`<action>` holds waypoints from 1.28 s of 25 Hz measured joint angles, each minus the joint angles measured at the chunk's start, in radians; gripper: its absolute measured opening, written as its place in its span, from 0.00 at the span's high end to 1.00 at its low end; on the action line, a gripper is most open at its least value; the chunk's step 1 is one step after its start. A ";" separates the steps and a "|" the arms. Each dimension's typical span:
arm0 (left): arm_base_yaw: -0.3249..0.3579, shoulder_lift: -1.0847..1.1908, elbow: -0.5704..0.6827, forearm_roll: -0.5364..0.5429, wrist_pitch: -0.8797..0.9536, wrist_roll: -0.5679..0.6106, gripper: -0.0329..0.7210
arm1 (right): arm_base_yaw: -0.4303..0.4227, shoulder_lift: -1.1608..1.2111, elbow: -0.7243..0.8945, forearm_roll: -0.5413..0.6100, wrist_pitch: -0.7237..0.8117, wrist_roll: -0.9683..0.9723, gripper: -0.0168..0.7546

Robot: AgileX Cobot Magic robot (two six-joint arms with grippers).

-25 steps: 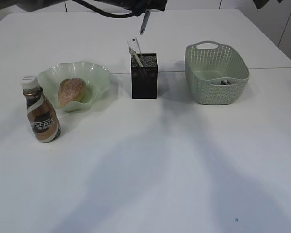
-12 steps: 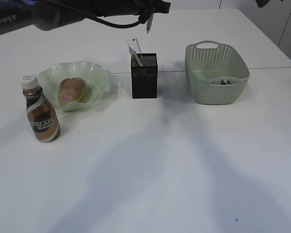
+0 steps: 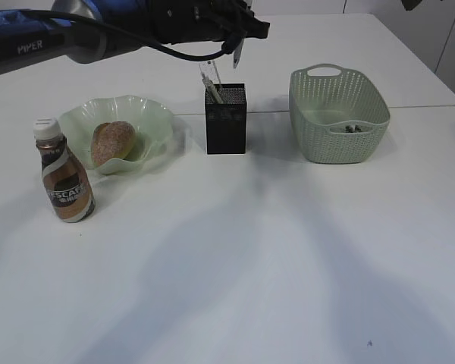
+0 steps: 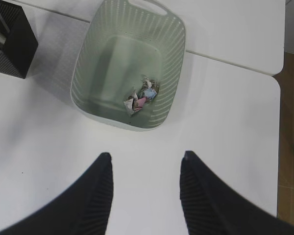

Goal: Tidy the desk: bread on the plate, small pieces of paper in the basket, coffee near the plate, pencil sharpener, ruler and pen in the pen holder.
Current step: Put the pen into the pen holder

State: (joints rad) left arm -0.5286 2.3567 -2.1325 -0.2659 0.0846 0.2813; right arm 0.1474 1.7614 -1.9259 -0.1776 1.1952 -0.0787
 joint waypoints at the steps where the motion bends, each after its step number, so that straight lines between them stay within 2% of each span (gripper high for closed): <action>1: 0.000 0.000 0.002 0.000 0.001 0.000 0.86 | 0.000 0.000 0.000 0.000 -0.002 0.000 0.50; 14: 0.000 0.002 0.058 -0.002 0.016 0.000 0.86 | 0.000 0.000 0.000 -0.003 -0.004 0.000 0.50; 32: 0.021 0.023 0.065 -0.007 0.015 0.000 0.86 | 0.000 0.000 0.000 -0.004 -0.006 -0.002 0.50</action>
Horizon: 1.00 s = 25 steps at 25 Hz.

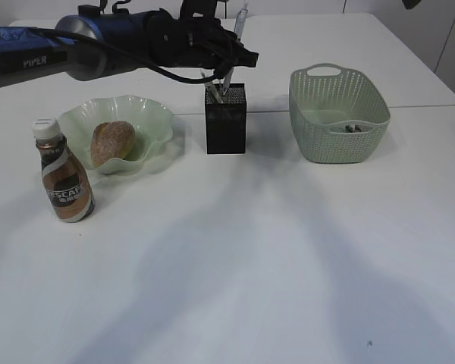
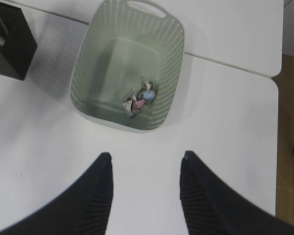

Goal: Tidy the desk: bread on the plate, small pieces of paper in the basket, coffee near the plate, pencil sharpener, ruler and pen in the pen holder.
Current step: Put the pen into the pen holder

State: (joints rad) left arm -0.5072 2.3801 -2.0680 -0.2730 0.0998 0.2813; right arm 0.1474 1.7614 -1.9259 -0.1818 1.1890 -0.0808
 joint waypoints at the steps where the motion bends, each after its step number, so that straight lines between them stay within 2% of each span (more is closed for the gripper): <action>1: 0.000 0.001 0.000 0.000 0.008 0.000 0.86 | 0.000 0.000 0.000 0.000 -0.002 0.000 0.50; 25: 0.000 0.032 0.002 -0.011 0.070 0.000 0.85 | 0.000 0.000 0.000 0.000 -0.002 0.000 0.50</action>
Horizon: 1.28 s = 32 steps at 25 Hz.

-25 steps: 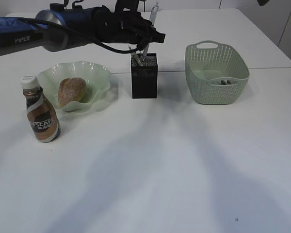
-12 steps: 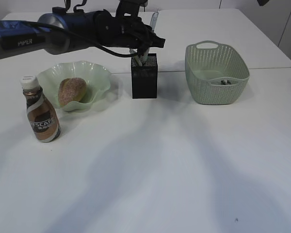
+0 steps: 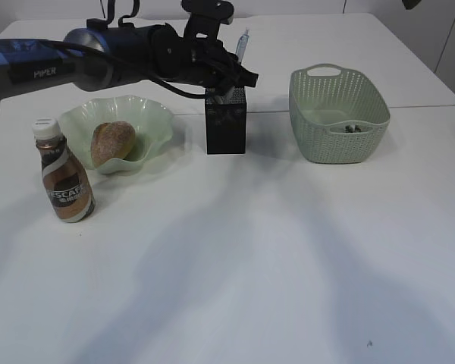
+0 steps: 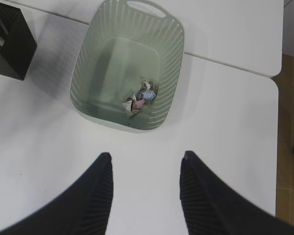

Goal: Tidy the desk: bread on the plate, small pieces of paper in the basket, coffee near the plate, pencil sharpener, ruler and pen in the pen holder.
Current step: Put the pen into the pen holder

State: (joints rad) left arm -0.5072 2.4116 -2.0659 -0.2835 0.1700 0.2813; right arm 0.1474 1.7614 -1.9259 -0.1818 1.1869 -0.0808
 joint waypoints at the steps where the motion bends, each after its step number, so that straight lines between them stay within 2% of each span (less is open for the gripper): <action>1: 0.000 0.000 0.000 0.000 0.003 0.000 0.85 | 0.000 0.000 0.000 0.000 0.000 0.000 0.50; 11: 0.000 0.000 0.000 0.000 0.023 0.000 0.82 | 0.000 0.000 0.000 0.000 0.000 0.000 0.50; 23: 0.000 0.000 0.000 -0.002 0.025 0.000 0.66 | 0.000 0.000 0.000 0.000 -0.006 0.000 0.50; 32: 0.000 0.000 0.000 -0.002 0.072 0.000 0.64 | 0.000 0.000 0.000 0.000 -0.006 0.000 0.50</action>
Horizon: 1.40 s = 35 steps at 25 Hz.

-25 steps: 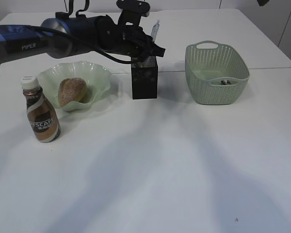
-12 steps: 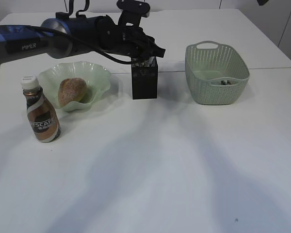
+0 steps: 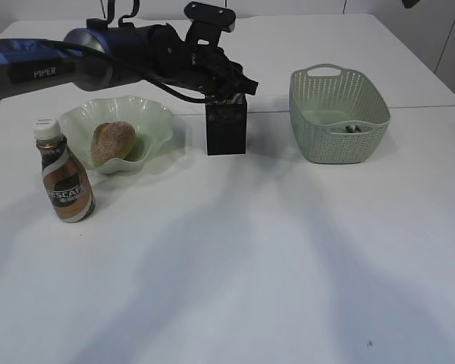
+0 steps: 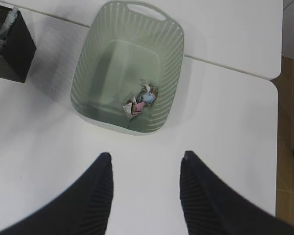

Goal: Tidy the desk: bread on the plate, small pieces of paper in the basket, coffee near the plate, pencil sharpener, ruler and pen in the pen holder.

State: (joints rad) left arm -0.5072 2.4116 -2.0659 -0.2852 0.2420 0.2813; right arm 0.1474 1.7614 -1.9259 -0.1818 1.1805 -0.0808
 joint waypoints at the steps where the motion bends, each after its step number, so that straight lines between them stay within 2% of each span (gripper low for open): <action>1: 0.000 -0.002 0.000 0.000 0.012 0.000 0.64 | 0.000 0.000 0.000 0.000 0.000 0.000 0.50; 13: 0.049 -0.109 0.000 0.000 0.127 0.000 0.63 | 0.000 0.000 0.000 0.027 0.000 0.000 0.50; 19: 0.060 -0.178 0.000 0.027 0.186 0.000 0.49 | 0.000 -0.002 0.000 0.033 0.022 0.000 0.50; 22: 0.060 -0.221 0.000 0.097 0.200 0.000 0.43 | 0.000 -0.006 0.000 0.035 0.035 0.000 0.50; 26: 0.060 -0.280 0.000 0.241 0.269 -0.012 0.42 | 0.000 -0.036 0.000 0.035 0.072 0.000 0.50; 32: 0.062 -0.363 0.000 0.538 0.501 -0.201 0.42 | 0.000 -0.077 0.000 0.037 0.075 -0.002 0.50; 35: 0.071 -0.422 0.000 0.602 0.601 -0.297 0.42 | -0.001 -0.120 0.000 0.069 0.077 -0.002 0.50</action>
State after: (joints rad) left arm -0.4361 1.9897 -2.0659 0.3171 0.8429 -0.0158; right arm 0.1459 1.6411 -1.9259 -0.1131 1.2573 -0.0829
